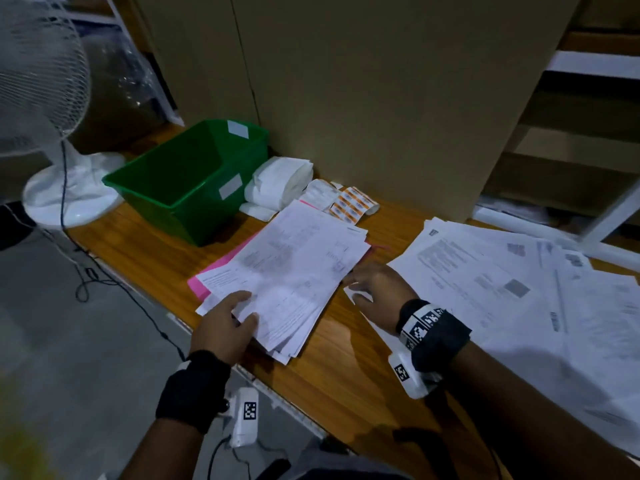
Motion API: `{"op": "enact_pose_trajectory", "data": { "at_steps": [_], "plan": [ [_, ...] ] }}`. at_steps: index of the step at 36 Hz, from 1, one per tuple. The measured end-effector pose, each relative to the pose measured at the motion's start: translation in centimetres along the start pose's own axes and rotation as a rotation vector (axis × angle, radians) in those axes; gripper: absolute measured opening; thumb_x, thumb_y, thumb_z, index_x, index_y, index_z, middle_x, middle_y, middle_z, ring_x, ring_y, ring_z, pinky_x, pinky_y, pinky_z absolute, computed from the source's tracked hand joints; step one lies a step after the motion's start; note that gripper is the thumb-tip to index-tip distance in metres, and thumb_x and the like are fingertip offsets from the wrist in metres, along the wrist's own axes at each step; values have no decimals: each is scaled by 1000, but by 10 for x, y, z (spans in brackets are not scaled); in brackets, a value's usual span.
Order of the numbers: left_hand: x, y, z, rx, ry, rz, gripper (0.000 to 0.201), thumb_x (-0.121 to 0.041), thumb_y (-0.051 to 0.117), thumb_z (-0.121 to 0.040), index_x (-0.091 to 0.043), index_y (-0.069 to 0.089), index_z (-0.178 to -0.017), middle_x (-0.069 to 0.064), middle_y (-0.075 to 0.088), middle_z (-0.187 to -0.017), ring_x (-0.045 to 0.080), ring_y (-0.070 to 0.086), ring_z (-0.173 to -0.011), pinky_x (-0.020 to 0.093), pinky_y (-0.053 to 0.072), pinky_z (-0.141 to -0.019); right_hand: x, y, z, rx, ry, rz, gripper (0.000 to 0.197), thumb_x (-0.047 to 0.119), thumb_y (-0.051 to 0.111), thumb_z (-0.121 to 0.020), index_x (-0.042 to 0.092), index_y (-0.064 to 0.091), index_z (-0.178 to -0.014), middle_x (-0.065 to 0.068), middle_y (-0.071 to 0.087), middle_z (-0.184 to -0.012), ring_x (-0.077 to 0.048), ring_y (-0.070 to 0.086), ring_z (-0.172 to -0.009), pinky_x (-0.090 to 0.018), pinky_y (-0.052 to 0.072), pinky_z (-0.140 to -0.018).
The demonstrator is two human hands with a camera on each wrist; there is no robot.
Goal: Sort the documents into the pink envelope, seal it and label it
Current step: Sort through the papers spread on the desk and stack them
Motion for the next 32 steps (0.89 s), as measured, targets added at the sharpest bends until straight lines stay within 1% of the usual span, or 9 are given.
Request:
{"op": "enact_pose_trajectory", "data": {
  "at_steps": [3, 6, 8, 10, 17, 22, 26, 29, 32],
  "plan": [
    [1, -6, 0, -52, -32, -117, 30, -30, 68, -90, -22, 69, -119, 7, 68, -97, 25, 64, -92, 36, 54, -82, -12, 1, 8, -5, 41, 7, 35, 17, 65, -92, 19, 65, -127, 1, 53, -138, -10, 59, -115, -27, 49, -101],
    [-11, -4, 3, -109, -84, -147, 26, -33, 69, -90, -24, 70, -115, 21, 42, -144, 30, 52, -123, 40, 46, -101, -21, 0, 19, -15, 45, 56, 36, 20, 63, -92, 20, 64, -128, 0, 54, -139, -16, 51, -126, -31, 42, -108],
    [-26, 0, 5, -142, -44, -154, 27, -33, 72, -89, -22, 72, -114, 16, 31, -153, 34, 48, -128, 42, 44, -105, -27, 0, 26, -16, 58, 58, 36, 22, 63, -92, 20, 64, -128, -1, 55, -138, -17, 49, -129, -31, 40, -111],
    [-39, 10, 3, -118, 25, -143, 27, -33, 74, -87, -23, 72, -112, 13, 34, -151, 33, 50, -127, 43, 47, -104, -32, -3, 35, -28, 87, 52, 37, 22, 63, -92, 20, 64, -128, 0, 56, -138, -16, 49, -130, -29, 39, -111],
    [-102, 54, -4, 239, 303, 4, 27, -36, 69, -90, -23, 69, -114, 2, 56, -129, 19, 58, -117, 35, 51, -101, -53, -16, 70, -26, 253, 46, 39, 30, 60, -91, 20, 63, -129, -1, 58, -134, -18, 50, -126, -31, 40, -109],
    [-155, 87, -17, 381, 445, -105, 30, -33, 65, -91, -21, 68, -118, 4, 67, -124, 22, 62, -110, 26, 45, -86, -70, -36, 102, -95, 431, -15, 63, 52, 48, -74, 19, 66, -124, -4, 60, -129, -21, 53, -123, -33, 41, -107],
    [-179, 117, -34, 446, 445, -188, 27, -33, 66, -91, -24, 69, -116, 6, 63, -132, 26, 59, -117, 28, 46, -97, -88, -51, 124, -226, 590, -85, 40, 40, 66, -82, 18, 69, -115, -4, 61, -123, -21, 57, -119, -29, 42, -103],
    [-193, 132, -40, 513, 465, -228, 23, -33, 67, -92, -24, 70, -113, -1, 66, -129, 20, 59, -116, 20, 41, -91, -102, -56, 137, -316, 712, -142, 24, 28, 73, -83, 18, 72, -106, 0, 64, -118, -19, 62, -109, -21, 44, -91],
    [-199, 141, -42, 566, 483, -222, 15, -28, 68, -91, -26, 70, -106, -8, 68, -123, 14, 60, -113, 17, 40, -87, -116, -56, 147, -418, 784, -242, 14, 32, 77, -77, 28, 72, -89, -3, 67, -113, -16, 65, -96, -27, 50, -89]
  ]
}}
Point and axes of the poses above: each hand's wrist, its own z-axis away from the middle knuckle, its own y-axis out of the palm, x = y × z, the point moved 2 cm from there along -z, towards the middle knuckle
